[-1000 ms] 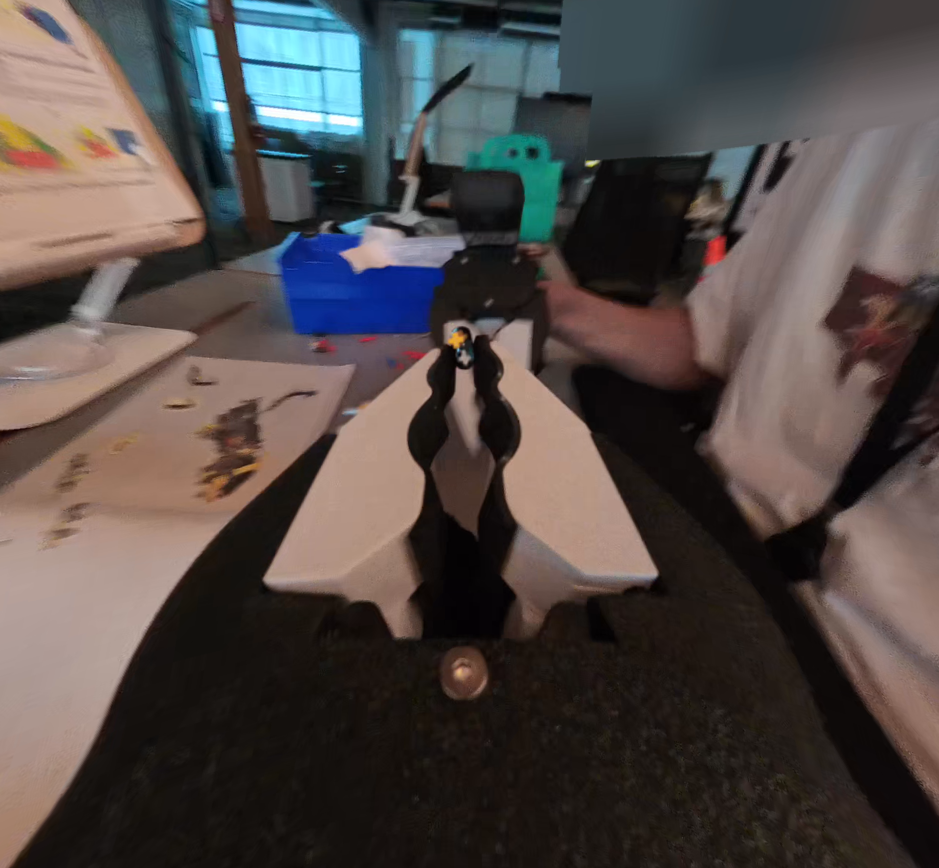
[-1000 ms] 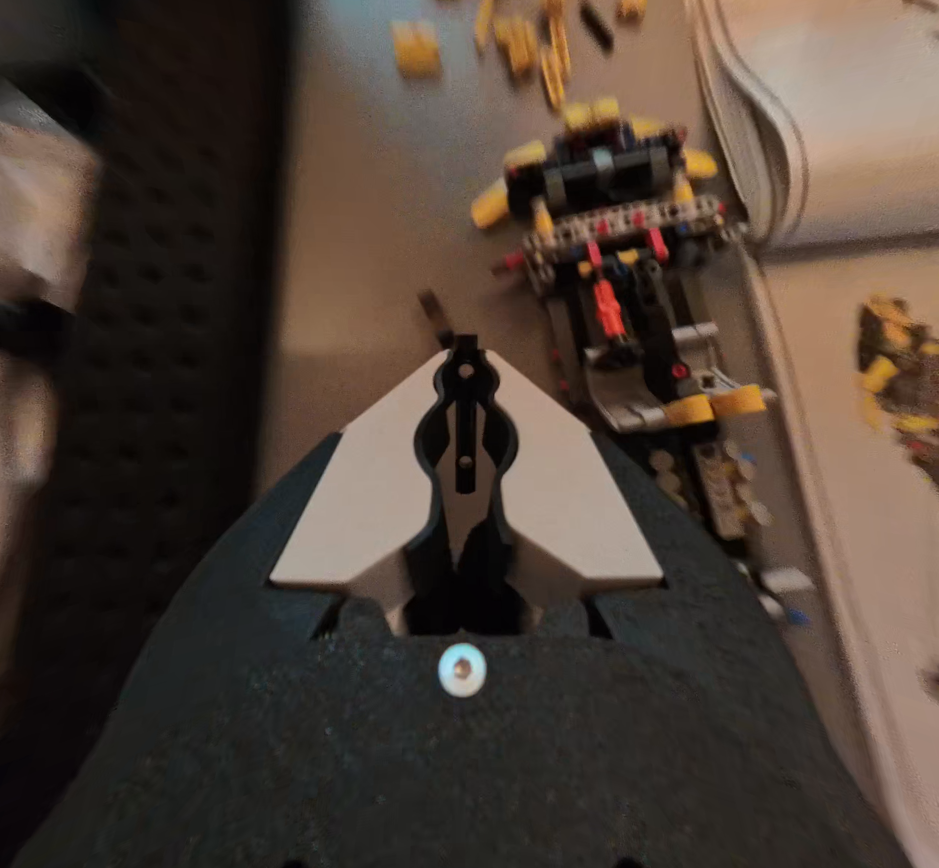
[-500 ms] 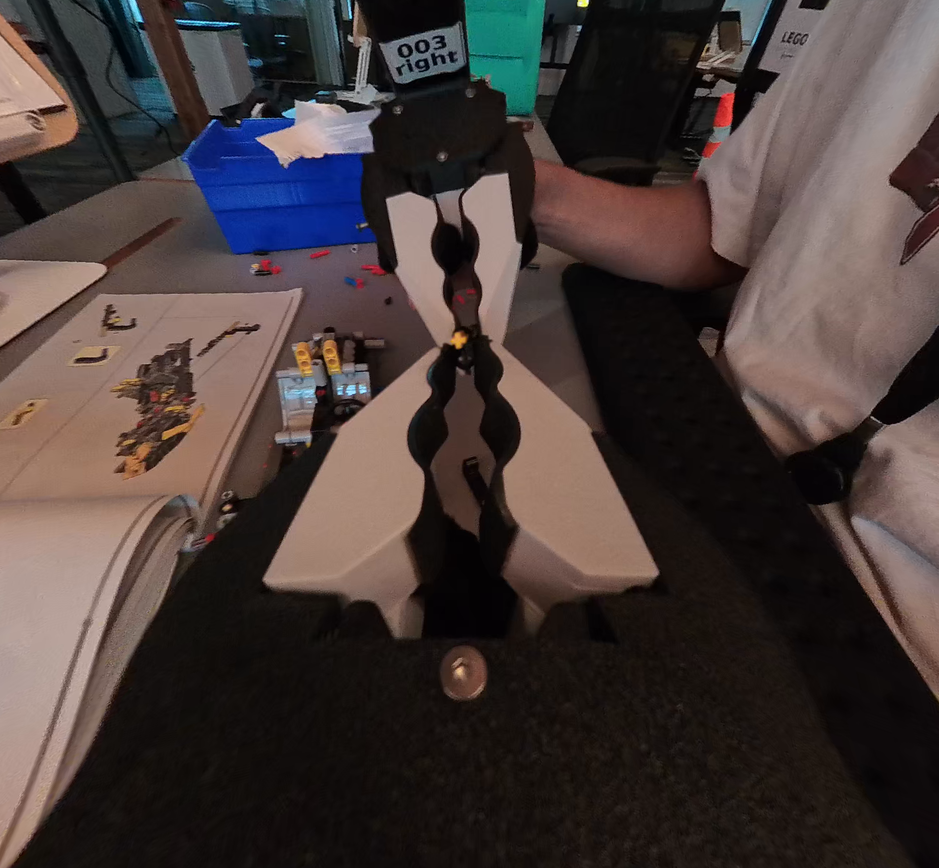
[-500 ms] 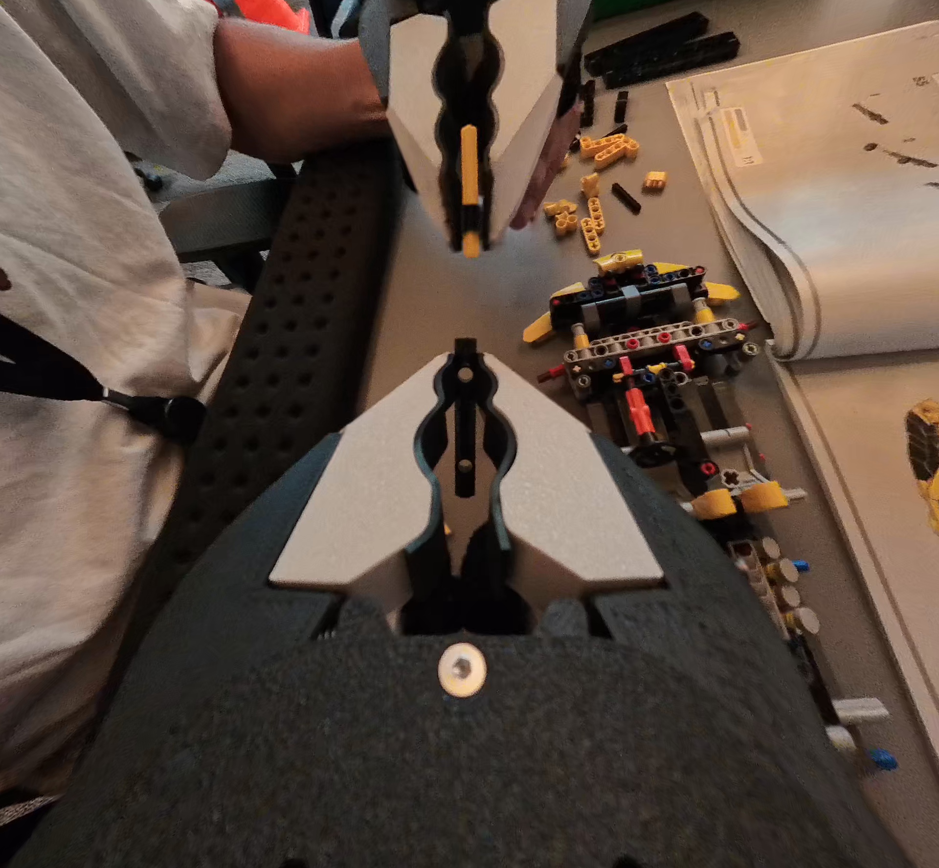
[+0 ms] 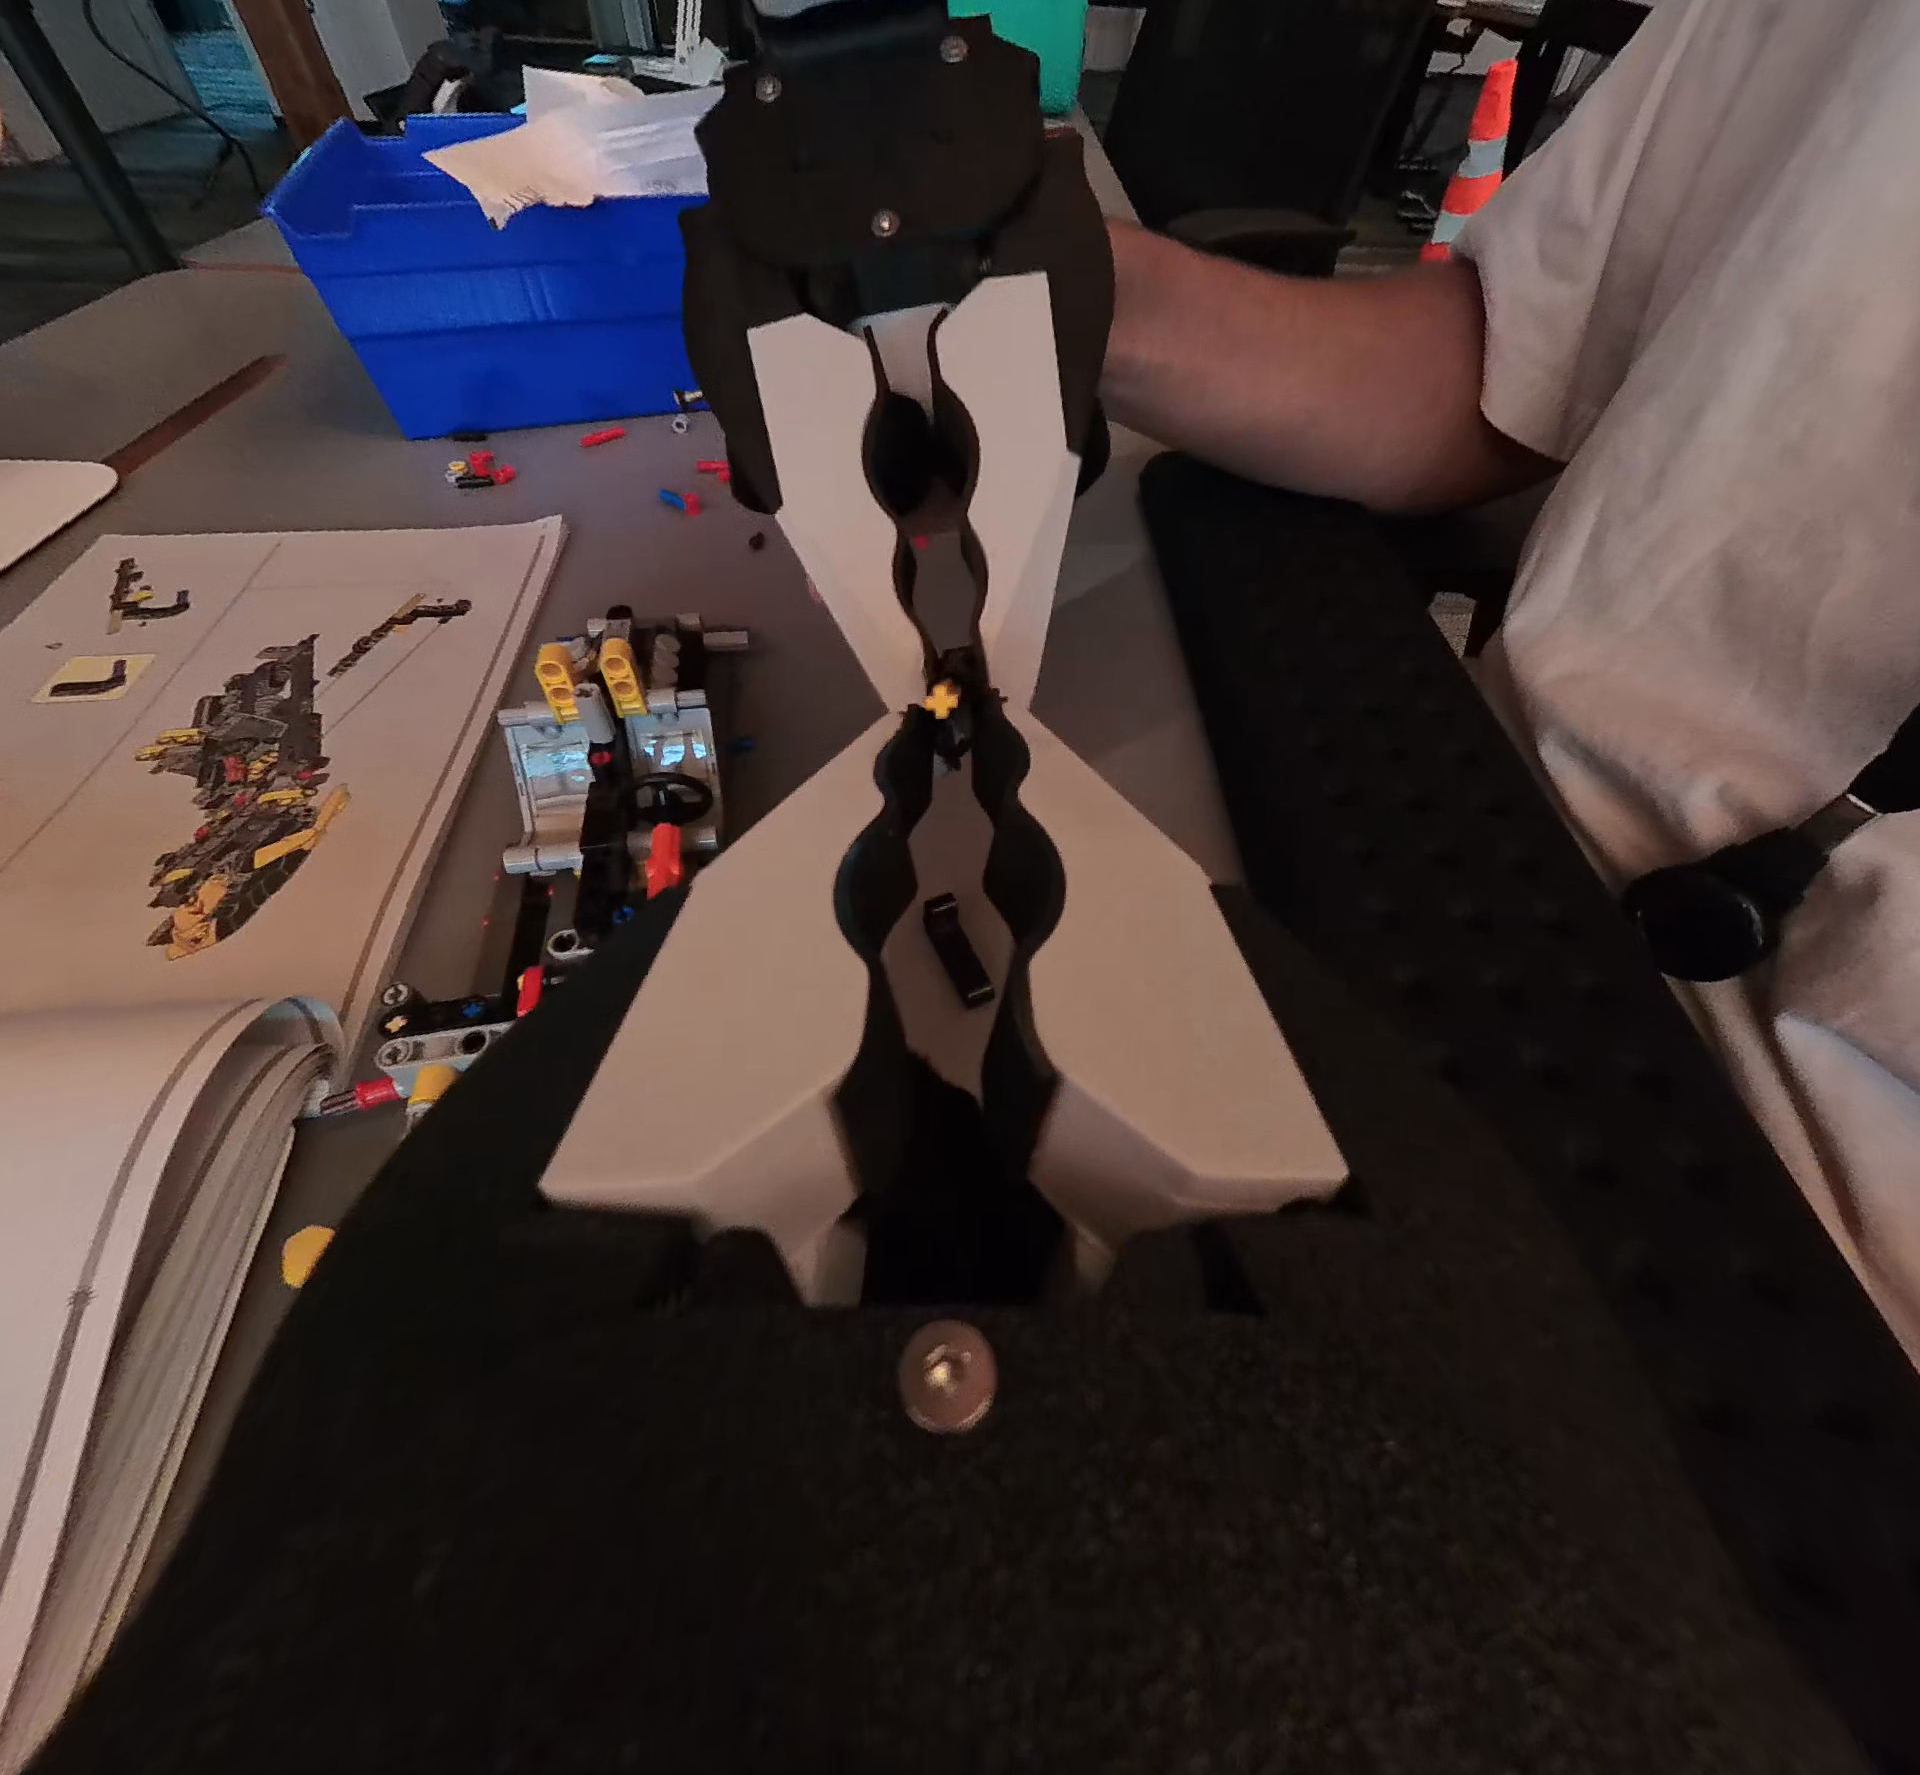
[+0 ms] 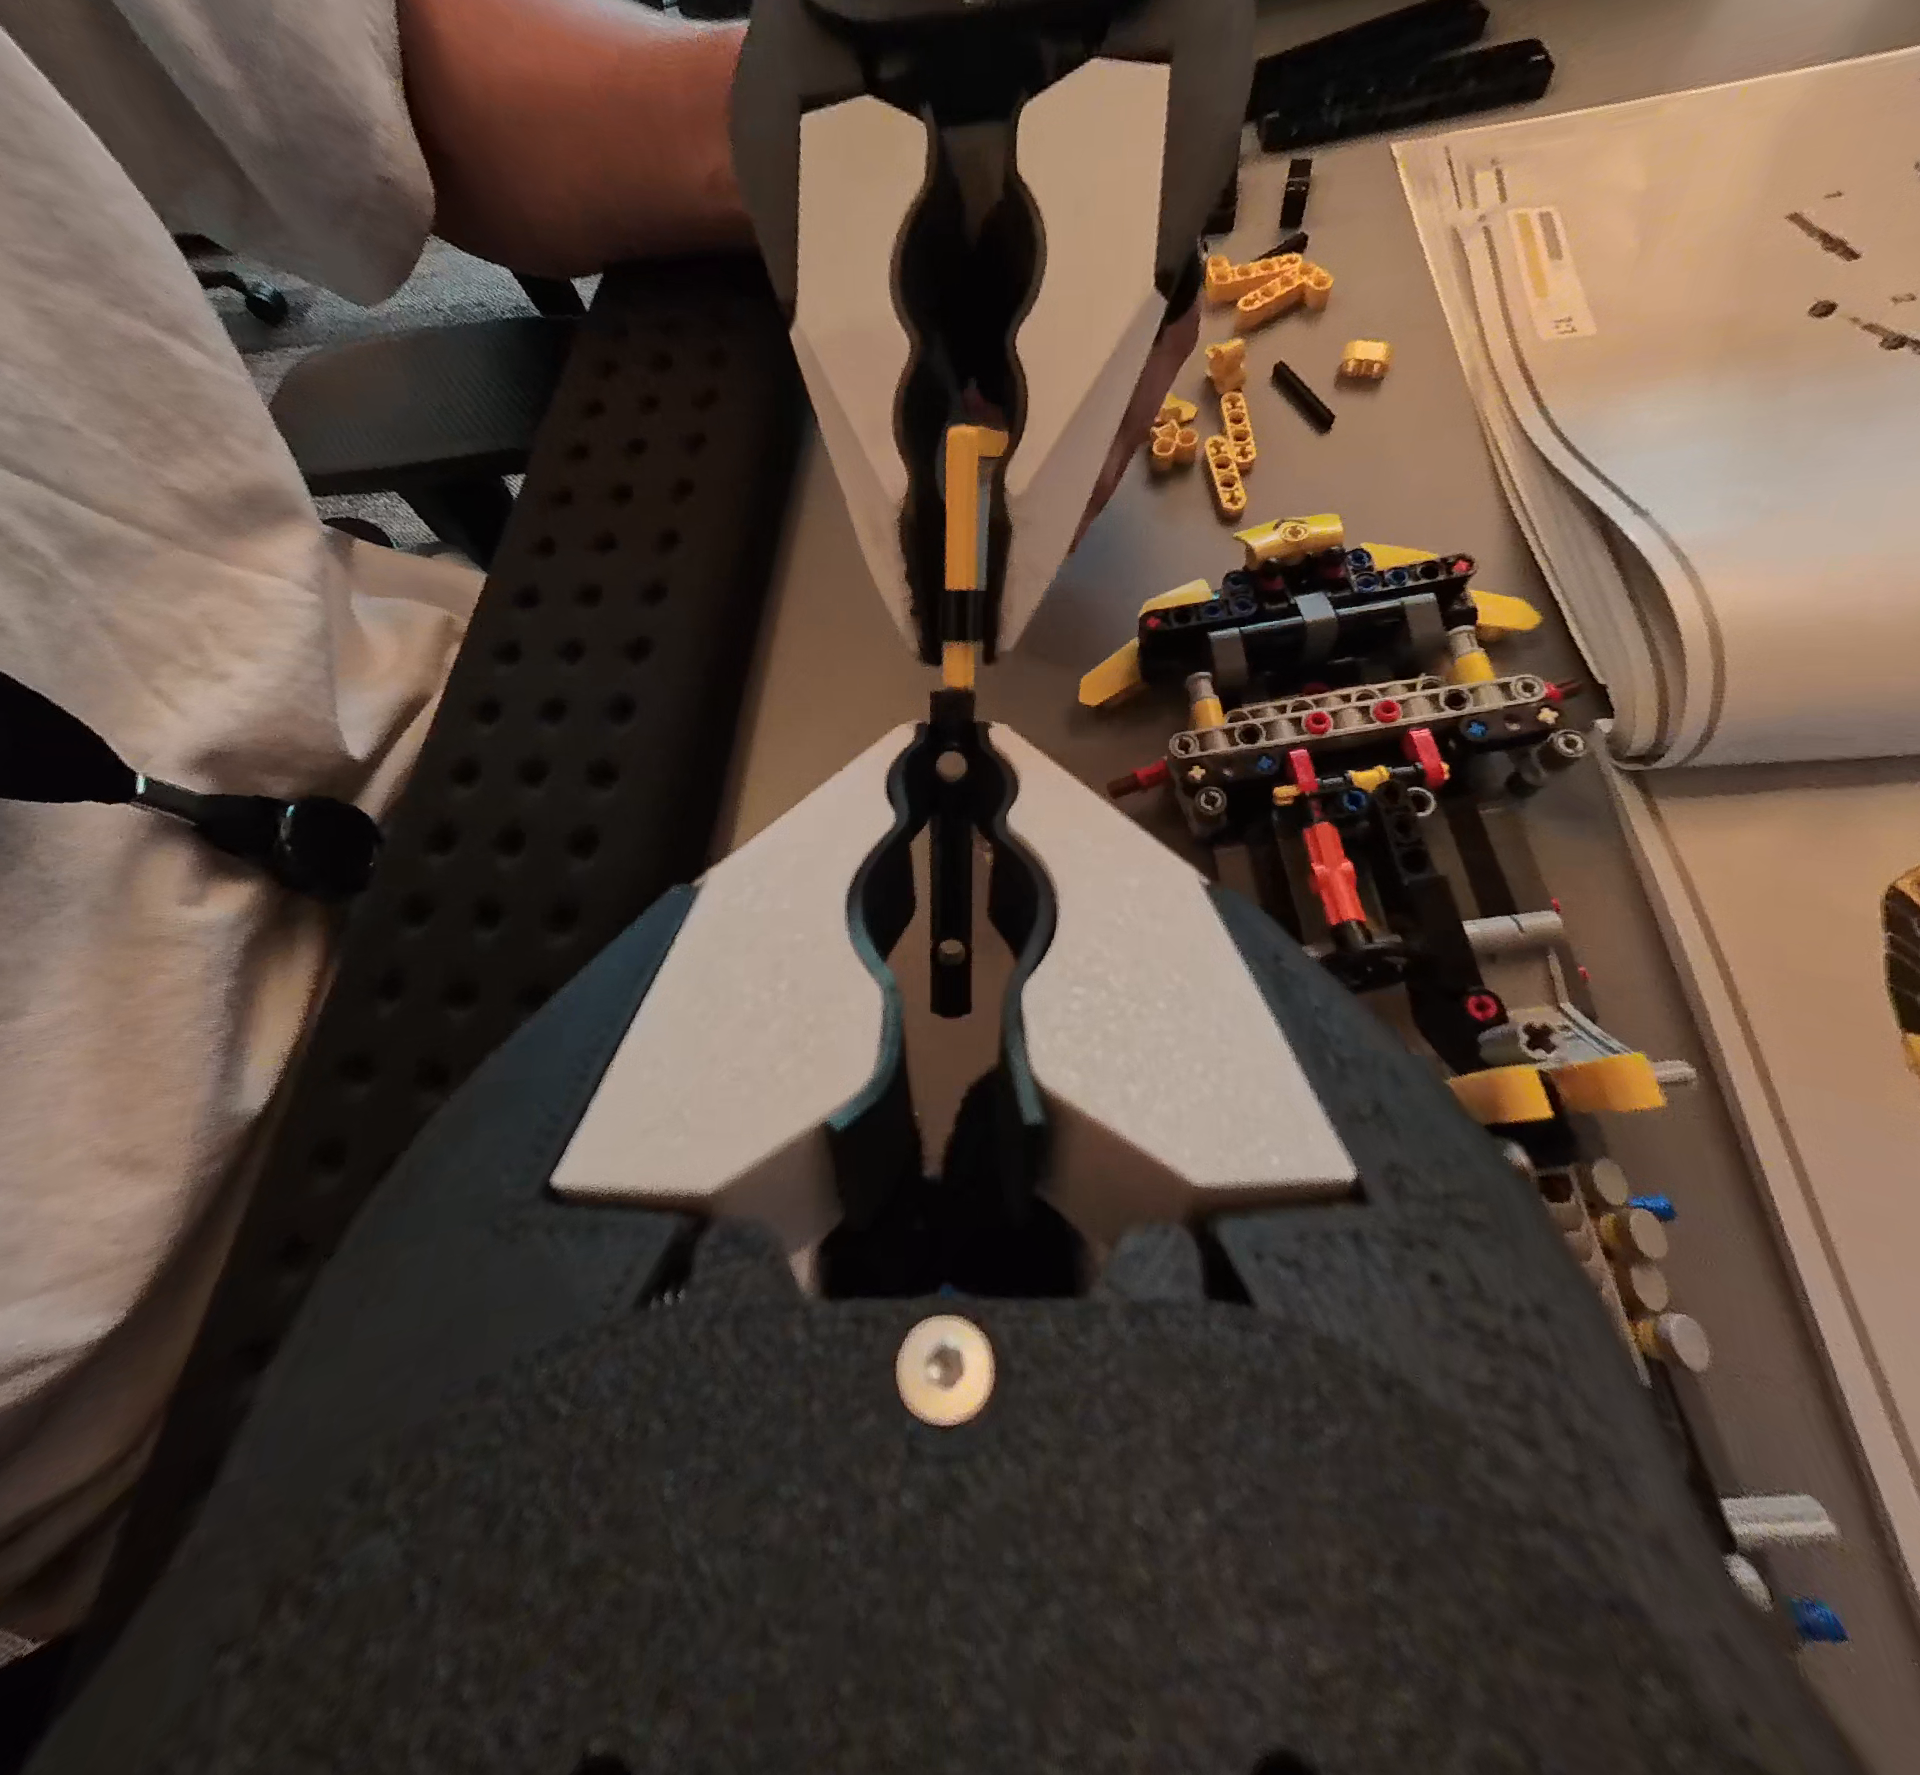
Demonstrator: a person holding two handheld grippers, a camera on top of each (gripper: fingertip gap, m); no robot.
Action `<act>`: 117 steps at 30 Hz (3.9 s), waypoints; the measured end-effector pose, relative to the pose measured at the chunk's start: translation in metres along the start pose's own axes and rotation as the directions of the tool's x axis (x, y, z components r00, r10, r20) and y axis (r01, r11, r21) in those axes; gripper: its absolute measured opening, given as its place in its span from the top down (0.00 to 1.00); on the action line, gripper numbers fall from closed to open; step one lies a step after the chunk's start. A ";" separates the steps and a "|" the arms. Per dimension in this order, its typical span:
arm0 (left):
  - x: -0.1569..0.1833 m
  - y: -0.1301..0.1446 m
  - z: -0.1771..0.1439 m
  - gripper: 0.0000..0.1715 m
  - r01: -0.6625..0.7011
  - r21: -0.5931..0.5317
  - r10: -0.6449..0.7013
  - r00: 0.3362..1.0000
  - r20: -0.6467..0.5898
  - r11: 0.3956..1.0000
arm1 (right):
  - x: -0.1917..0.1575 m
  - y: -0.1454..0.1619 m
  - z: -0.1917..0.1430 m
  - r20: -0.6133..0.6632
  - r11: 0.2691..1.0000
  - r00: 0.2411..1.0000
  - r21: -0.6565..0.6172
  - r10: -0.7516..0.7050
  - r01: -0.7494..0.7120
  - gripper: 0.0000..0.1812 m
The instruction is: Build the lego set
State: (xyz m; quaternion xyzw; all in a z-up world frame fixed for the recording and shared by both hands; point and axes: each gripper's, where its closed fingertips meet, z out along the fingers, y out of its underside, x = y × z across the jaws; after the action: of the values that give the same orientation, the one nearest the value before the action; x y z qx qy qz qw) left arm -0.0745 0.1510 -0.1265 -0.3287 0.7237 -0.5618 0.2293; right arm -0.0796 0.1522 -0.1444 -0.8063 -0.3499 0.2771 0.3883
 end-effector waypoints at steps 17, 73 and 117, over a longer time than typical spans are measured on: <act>0.034 0.003 0.010 0.97 -0.263 -0.022 0.260 0.961 -0.092 0.965 | -0.049 0.008 -0.003 0.407 0.989 0.903 -0.017 0.138 -0.144 0.97; 0.010 0.056 0.026 0.97 -0.541 -0.648 0.718 0.696 0.013 0.536 | -0.029 0.065 0.007 0.232 0.917 0.921 -0.325 0.315 -0.232 0.97; 0.040 0.110 -0.026 0.99 -0.036 -0.540 0.098 0.992 0.086 0.841 | -0.034 0.058 0.028 0.257 0.956 0.940 -0.244 0.223 -0.160 0.97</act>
State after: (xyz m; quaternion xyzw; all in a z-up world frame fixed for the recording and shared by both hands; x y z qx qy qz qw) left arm -0.1442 0.1554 -0.2244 -0.3845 0.8493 -0.3095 0.1871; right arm -0.0997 0.1112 -0.2015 -0.8267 -0.3494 0.3855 0.2142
